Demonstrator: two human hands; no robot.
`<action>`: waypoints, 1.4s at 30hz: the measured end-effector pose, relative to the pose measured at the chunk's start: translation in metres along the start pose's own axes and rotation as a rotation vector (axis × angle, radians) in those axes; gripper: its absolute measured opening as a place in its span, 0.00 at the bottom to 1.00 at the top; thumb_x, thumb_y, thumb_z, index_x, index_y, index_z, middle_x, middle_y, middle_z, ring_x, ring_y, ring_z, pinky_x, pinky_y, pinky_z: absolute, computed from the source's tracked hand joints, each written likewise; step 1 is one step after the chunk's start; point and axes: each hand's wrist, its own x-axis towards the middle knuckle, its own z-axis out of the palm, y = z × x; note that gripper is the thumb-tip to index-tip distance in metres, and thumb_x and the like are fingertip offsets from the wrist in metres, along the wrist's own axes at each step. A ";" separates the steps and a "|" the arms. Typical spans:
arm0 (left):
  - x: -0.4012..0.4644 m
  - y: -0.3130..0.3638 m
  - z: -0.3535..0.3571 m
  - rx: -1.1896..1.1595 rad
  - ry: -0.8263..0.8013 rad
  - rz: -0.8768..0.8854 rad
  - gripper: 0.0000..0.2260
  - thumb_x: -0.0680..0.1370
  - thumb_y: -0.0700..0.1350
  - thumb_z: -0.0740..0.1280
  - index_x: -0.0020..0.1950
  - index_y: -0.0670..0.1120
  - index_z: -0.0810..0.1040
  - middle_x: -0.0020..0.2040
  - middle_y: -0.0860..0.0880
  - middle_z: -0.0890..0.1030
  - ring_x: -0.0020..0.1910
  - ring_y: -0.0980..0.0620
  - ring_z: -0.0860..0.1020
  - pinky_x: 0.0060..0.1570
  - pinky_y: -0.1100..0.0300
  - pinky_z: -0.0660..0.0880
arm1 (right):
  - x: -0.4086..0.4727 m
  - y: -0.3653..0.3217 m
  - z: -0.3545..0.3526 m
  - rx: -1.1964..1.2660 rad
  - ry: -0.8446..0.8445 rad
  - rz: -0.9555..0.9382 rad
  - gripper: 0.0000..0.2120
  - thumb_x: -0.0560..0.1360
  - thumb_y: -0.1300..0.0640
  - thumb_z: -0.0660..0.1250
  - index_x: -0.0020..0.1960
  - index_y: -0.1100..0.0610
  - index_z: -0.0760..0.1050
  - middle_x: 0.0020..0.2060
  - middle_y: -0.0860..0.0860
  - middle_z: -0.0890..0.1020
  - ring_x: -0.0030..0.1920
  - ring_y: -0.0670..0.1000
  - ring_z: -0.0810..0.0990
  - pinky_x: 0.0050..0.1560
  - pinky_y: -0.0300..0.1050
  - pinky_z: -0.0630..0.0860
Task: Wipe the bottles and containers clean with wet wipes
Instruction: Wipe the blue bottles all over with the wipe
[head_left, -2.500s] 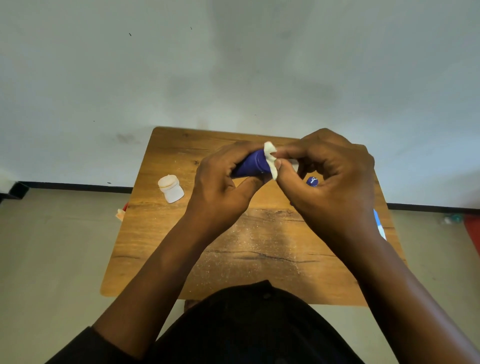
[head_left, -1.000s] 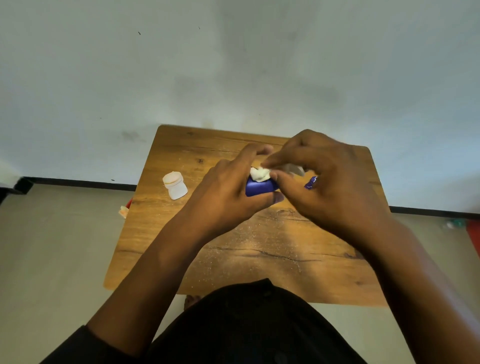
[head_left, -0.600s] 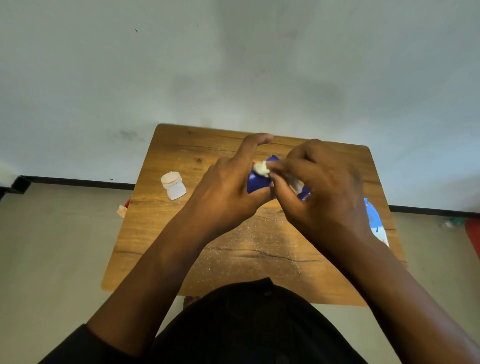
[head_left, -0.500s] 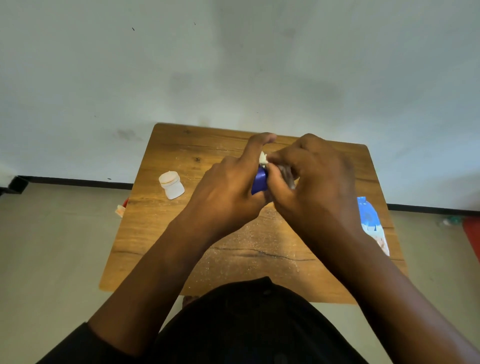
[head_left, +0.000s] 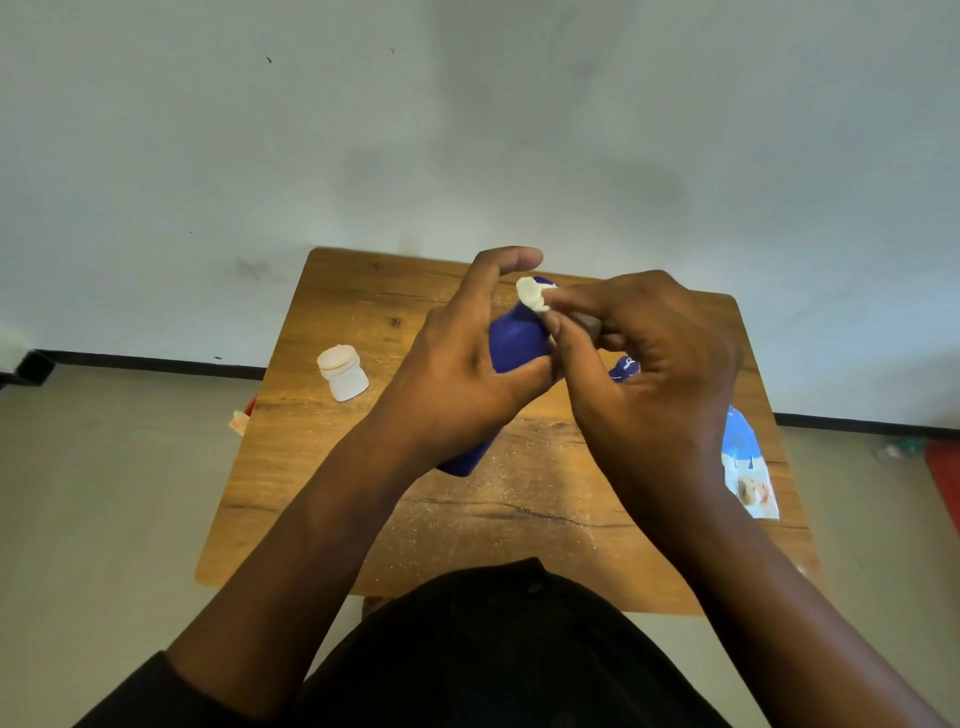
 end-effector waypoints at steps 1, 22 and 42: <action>0.000 0.000 -0.001 -0.014 0.005 0.004 0.34 0.75 0.46 0.78 0.76 0.58 0.66 0.58 0.53 0.82 0.49 0.52 0.84 0.49 0.54 0.84 | 0.000 -0.003 0.002 0.005 -0.012 0.002 0.07 0.78 0.62 0.76 0.56 0.57 0.87 0.47 0.51 0.86 0.47 0.44 0.83 0.48 0.36 0.79; -0.007 0.018 -0.015 -0.537 -0.293 0.140 0.32 0.74 0.39 0.74 0.77 0.40 0.70 0.59 0.43 0.83 0.49 0.51 0.85 0.45 0.61 0.80 | 0.007 -0.016 -0.027 0.319 -0.165 0.040 0.07 0.77 0.57 0.76 0.55 0.48 0.85 0.49 0.45 0.87 0.52 0.54 0.84 0.47 0.49 0.78; -0.015 0.006 -0.015 -0.834 -0.382 -0.064 0.30 0.64 0.52 0.78 0.61 0.41 0.74 0.45 0.43 0.82 0.40 0.43 0.81 0.42 0.55 0.80 | 0.000 -0.024 -0.025 0.262 -0.008 0.090 0.08 0.78 0.58 0.75 0.55 0.48 0.81 0.50 0.41 0.85 0.54 0.46 0.83 0.54 0.37 0.75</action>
